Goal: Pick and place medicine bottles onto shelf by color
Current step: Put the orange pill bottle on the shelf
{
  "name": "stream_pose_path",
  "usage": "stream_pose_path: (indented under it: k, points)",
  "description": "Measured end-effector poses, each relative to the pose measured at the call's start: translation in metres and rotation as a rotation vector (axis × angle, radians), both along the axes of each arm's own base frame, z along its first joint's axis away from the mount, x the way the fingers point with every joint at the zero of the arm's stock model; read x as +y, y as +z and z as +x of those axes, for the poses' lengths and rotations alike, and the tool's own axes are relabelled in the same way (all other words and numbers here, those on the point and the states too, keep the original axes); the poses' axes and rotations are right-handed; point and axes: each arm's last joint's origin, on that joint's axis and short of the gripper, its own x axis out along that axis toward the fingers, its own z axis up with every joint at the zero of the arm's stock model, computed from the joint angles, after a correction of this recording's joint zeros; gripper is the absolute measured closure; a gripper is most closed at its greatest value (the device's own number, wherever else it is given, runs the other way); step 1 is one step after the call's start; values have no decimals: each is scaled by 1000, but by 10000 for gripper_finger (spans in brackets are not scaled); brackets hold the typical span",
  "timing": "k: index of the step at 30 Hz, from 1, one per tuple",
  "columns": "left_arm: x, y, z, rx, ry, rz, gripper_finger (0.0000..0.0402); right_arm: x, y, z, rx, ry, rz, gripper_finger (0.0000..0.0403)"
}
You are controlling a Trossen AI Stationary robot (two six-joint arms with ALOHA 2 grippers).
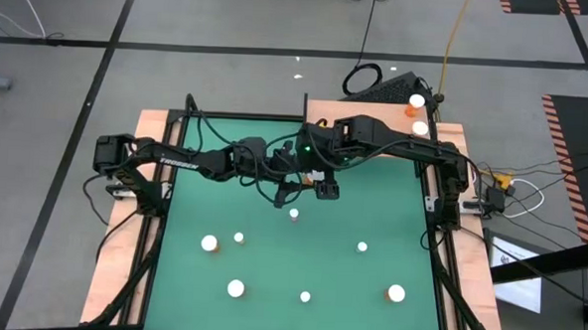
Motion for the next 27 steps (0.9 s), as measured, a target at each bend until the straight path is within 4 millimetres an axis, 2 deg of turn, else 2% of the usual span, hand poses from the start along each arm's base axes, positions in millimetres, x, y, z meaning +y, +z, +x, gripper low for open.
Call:
stream_pose_path:
  k: [5,17,22,27]
  points:
    - [0,0,0,0,0,1,202,1,0,0,-1,23,-8,79]
    - [0,0,0,-3,0,20,202,1,0,0,0,27,1,196]
    - [0,0,0,-1,-2,24,193,1,0,0,4,21,0,203]
    - [0,0,-2,23,-10,34,137,1,-1,-1,19,15,-5,188]
